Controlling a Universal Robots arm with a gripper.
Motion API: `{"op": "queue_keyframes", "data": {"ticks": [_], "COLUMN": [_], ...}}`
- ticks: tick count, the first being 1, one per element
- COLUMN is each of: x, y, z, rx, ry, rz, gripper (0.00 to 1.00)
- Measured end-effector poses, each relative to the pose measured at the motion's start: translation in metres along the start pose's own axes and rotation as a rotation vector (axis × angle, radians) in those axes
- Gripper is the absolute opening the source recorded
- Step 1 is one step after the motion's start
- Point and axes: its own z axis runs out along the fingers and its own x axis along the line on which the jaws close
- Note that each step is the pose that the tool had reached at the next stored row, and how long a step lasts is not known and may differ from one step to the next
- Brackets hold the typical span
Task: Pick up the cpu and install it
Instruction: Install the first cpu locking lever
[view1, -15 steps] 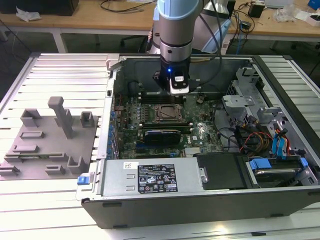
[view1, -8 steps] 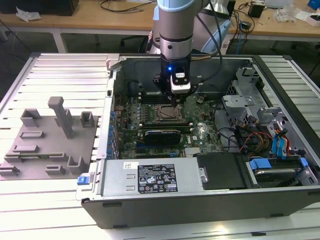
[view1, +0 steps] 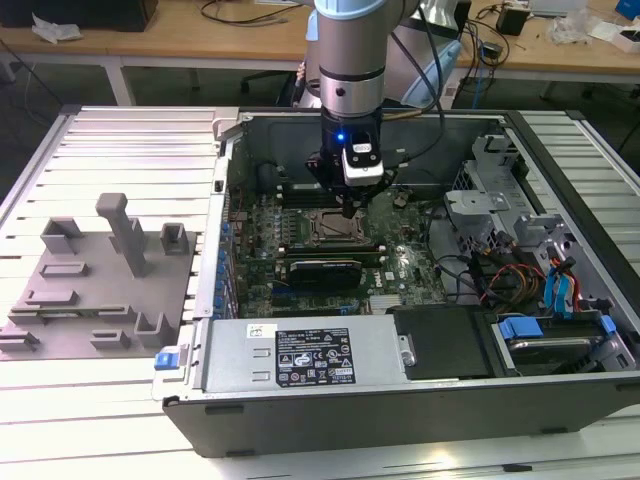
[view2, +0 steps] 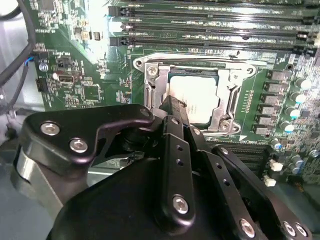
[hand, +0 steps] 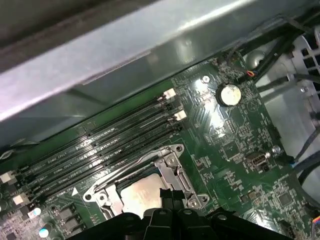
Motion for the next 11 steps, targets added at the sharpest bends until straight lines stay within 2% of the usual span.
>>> {"op": "queue_keyframes", "data": {"ticks": [2,5,6,9,10,11], "x": [0.0,0.0002,0.0005,0.0005,0.0005,0.0005], "y": [0.0,0.0,-0.0001,-0.0002,-0.0001,-0.0002], "z": [0.0003,0.0012,0.0013,0.0013,0.0014,0.0015], "rx": [-0.0042,-0.0144,-0.0142,-0.0142,-0.0131,-0.0081], "ry": [-0.0009,-0.0041,-0.0051,-0.0052,-0.002,0.0107], "rz": [-0.036,-0.143,-0.159,-0.161,-0.161,-0.162], "gripper": [0.11,0.11,0.11,0.11,0.11,0.11]}}
